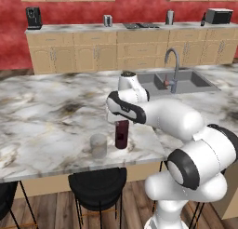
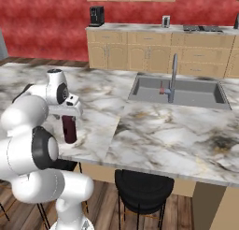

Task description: There is a wine glass and glass cup on the dining counter. Place the wine bottle next to the wine glass and the juice bottle next to the glass cup.

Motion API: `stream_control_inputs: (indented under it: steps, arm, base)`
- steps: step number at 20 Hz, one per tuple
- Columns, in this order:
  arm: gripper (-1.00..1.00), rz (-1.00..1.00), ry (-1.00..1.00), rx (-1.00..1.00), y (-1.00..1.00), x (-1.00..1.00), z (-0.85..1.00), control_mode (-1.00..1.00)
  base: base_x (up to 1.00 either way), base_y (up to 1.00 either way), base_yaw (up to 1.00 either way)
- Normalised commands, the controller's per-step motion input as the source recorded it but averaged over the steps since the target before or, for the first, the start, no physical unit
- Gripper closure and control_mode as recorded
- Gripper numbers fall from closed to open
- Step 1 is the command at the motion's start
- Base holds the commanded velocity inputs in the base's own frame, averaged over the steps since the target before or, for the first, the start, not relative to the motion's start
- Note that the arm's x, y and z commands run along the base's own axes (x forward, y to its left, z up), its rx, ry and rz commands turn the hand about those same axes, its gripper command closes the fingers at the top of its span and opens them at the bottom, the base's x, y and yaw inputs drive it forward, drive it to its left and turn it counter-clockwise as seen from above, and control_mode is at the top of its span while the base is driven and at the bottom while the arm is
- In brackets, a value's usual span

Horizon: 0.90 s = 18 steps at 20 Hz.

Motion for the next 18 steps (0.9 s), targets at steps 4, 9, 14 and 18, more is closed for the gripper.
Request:
stream_control_inputs:
  steps: [4,9,14,18]
  arm:
    - [-1.00,-0.01,-0.05,0.01,0.01,-0.13,0.04,-1.00]
    - [-1.00,0.00,-0.07,0.01,0.03,-0.19,0.09,-1.00]
    - [-1.00,-0.04,0.00,0.08,0.00,-0.24,0.24,-1.00]
    - [-1.00,0.00,0.00,0.09,-0.09,-0.35,0.28,-1.00]
  base:
    - [0.00,0.00,0.00]
    - [0.00,0.00,0.00]
    - [0.00,0.00,0.00]
    - [0.00,0.00,0.00]
